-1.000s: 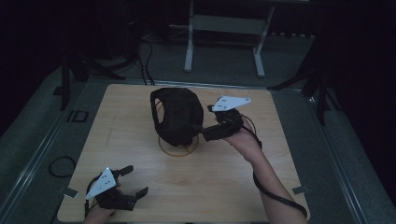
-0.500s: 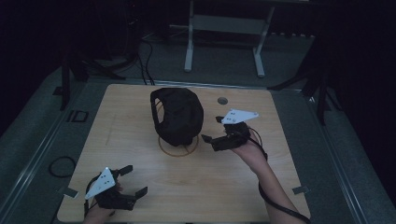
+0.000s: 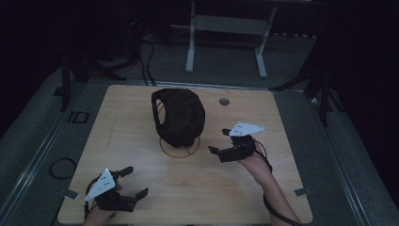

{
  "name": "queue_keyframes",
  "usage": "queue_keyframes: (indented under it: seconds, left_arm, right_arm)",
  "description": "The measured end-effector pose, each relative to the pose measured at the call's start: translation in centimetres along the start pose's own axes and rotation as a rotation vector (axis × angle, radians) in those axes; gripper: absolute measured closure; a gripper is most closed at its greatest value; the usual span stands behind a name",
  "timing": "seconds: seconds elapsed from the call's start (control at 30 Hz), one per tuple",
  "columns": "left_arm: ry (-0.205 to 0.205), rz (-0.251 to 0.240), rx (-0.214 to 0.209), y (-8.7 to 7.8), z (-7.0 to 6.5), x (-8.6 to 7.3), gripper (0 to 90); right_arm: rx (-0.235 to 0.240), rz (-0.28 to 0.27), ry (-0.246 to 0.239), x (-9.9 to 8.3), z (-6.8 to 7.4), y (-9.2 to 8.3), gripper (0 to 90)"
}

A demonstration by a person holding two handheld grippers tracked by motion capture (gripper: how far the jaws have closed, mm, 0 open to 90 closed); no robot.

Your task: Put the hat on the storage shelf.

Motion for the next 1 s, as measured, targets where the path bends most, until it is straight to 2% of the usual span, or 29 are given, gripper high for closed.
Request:
queue_keyframes:
  seconds: [0.27,0.67,1.0]
  left_arm:
    - [0.003,-0.001,0.003,0.0,0.1,0.0,2.4]
    - [0.003,0.001,0.003,0.0,0.1,0.0,2.5]
    - [0.001,0.001,0.006,0.1,0.1,0.1,2.5]
  right_arm:
    - [-0.009,0.011,0.016,-1.8,-0.4,0.1,14.0]
    - [0.016,0.055,0.042,-4.6,-0.5,0.1,14.0]
    - [0.021,0.057,0.074,-6.7,-0.7,-0.7,14.2]
Point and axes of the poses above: each handheld gripper's, and its own axes: y roughly forward along the jaws, x roughly out of its top, z roughly to its left, the point moved 2 cm from there along y, roughly forward along the jaws, and after that the axes turned 15 degrees about x, right-handed, at the moved point
